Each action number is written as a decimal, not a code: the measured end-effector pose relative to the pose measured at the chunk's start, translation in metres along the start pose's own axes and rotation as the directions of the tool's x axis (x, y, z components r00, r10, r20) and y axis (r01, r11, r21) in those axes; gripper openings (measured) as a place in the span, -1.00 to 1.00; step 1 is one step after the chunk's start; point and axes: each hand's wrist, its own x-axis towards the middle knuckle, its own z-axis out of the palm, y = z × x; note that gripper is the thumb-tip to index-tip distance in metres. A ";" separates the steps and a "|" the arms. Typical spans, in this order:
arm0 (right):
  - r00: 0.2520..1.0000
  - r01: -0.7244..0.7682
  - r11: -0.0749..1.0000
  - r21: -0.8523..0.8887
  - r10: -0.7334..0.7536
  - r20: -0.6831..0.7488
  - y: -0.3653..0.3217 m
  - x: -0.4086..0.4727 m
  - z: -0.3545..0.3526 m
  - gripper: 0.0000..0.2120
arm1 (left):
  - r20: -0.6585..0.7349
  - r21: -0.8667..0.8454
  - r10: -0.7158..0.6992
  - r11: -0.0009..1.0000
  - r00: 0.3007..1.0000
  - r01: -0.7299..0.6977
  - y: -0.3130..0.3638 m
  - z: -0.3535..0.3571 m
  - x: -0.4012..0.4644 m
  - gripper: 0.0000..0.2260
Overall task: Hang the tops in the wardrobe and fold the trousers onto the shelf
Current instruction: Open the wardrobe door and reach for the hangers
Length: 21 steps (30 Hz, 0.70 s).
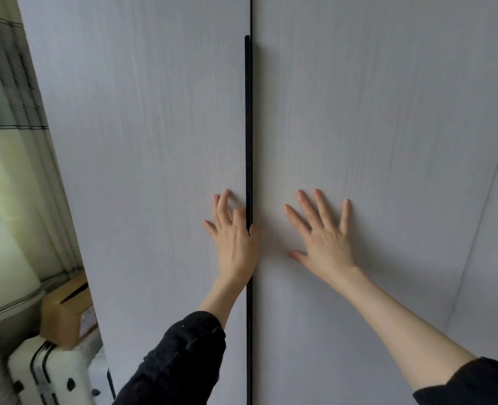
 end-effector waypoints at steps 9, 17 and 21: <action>0.905 -0.178 0.858 0.481 -0.049 0.423 -0.025 -0.013 -0.049 -0.35 | -0.042 -0.103 -0.018 0.995 0.999 0.014 0.024 -0.073 -0.048 -0.81; 0.708 -0.557 0.038 0.830 -0.499 0.499 -0.123 -0.068 -0.116 -0.46 | 0.000 -0.018 -0.031 0.999 1.000 0.031 0.032 -0.160 -0.087 -0.80; 0.703 -0.547 0.013 0.837 -0.536 0.468 -0.136 -0.074 -0.134 -0.49 | 0.057 -0.039 -0.070 0.997 0.996 0.073 0.024 -0.203 -0.106 -0.71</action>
